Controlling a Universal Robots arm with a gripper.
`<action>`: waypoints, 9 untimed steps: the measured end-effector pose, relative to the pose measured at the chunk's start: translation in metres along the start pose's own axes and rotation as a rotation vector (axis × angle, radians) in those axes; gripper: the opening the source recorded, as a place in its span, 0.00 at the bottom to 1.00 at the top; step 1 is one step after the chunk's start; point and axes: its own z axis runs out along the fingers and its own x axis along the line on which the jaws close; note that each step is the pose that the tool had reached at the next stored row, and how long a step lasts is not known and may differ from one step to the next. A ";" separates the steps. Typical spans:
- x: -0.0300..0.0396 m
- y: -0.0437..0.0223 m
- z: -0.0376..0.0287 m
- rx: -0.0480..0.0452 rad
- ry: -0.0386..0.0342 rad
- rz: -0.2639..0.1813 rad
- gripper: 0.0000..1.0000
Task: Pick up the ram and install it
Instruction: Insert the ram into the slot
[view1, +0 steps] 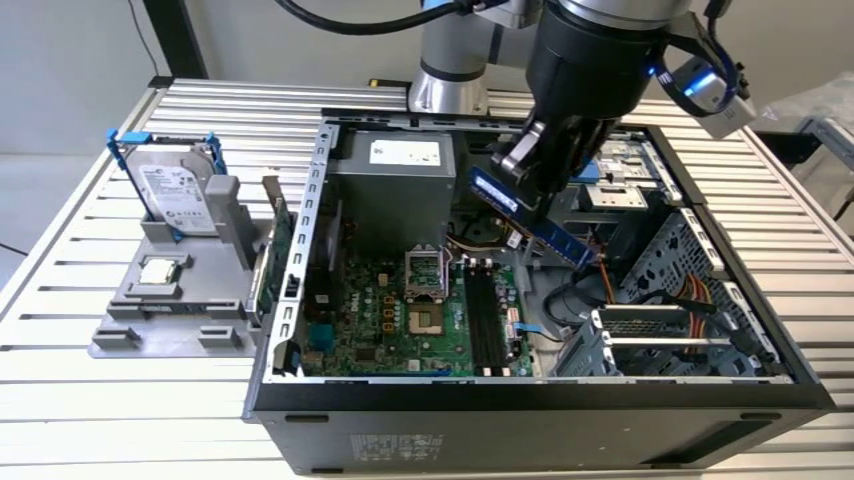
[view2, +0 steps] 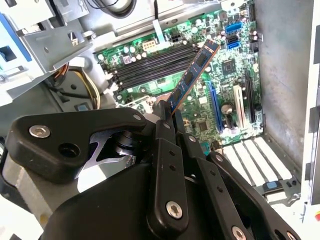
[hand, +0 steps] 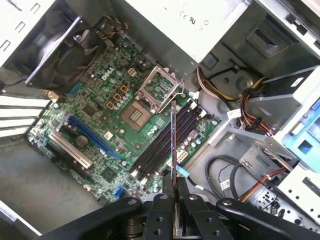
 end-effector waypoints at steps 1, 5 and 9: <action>0.0000 0.0000 0.0000 0.0000 -0.0001 0.005 0.00; 0.0000 0.0000 0.0000 -0.0002 -0.0003 0.025 0.00; 0.0000 0.0001 0.0000 -0.0003 -0.0005 0.049 0.00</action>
